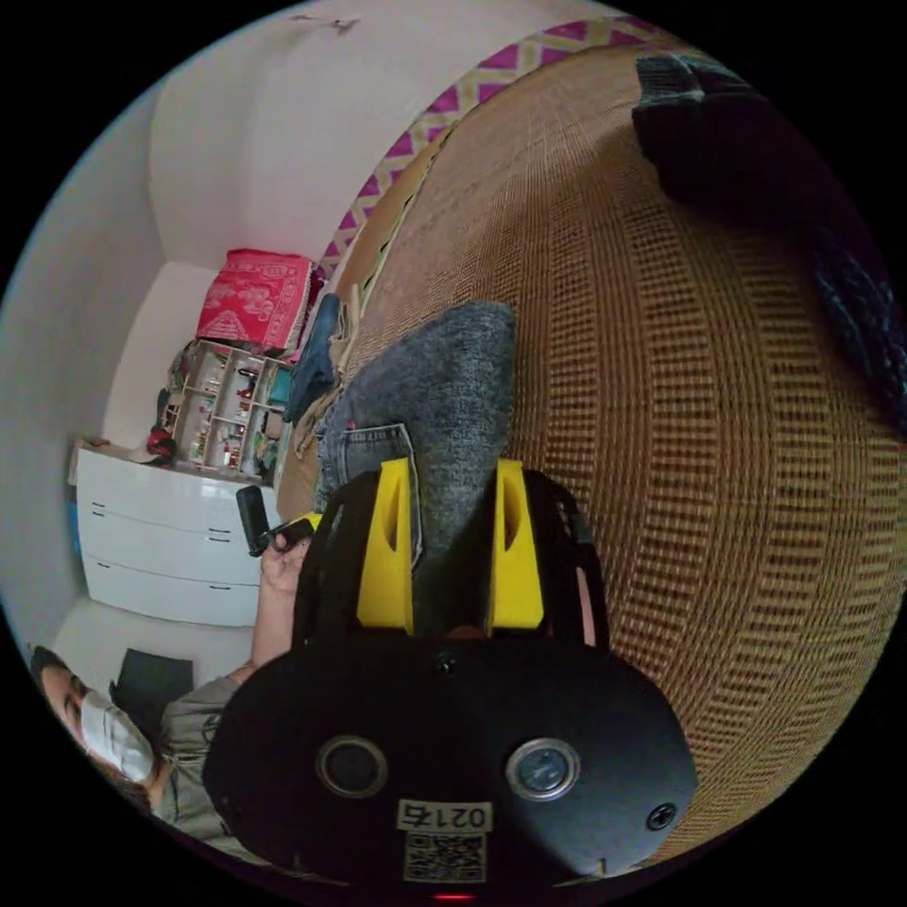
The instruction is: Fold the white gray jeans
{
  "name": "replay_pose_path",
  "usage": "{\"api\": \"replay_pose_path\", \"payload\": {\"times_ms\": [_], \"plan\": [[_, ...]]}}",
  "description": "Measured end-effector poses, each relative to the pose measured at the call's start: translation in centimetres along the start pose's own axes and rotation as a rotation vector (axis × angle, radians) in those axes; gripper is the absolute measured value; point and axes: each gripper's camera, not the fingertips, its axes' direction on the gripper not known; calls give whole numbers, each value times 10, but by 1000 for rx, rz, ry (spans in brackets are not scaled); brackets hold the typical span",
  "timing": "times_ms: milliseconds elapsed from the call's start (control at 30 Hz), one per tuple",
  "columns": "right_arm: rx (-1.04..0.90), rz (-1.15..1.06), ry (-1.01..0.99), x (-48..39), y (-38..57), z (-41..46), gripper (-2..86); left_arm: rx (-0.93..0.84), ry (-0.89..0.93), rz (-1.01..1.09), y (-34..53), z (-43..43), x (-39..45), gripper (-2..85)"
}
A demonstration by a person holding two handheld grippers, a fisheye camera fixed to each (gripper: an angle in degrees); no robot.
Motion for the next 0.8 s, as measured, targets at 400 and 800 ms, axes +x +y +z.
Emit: {"api": "replay_pose_path", "payload": {"times_ms": [400, 800], "plan": [[220, -235, 5, -35, 4, -178, 67, 78, 51, 329, -92, 29, 137, 56], [406, -31, 326, 83, -83, -391, 76, -26, 116, 365, -269, 297, 261, 61]]}}
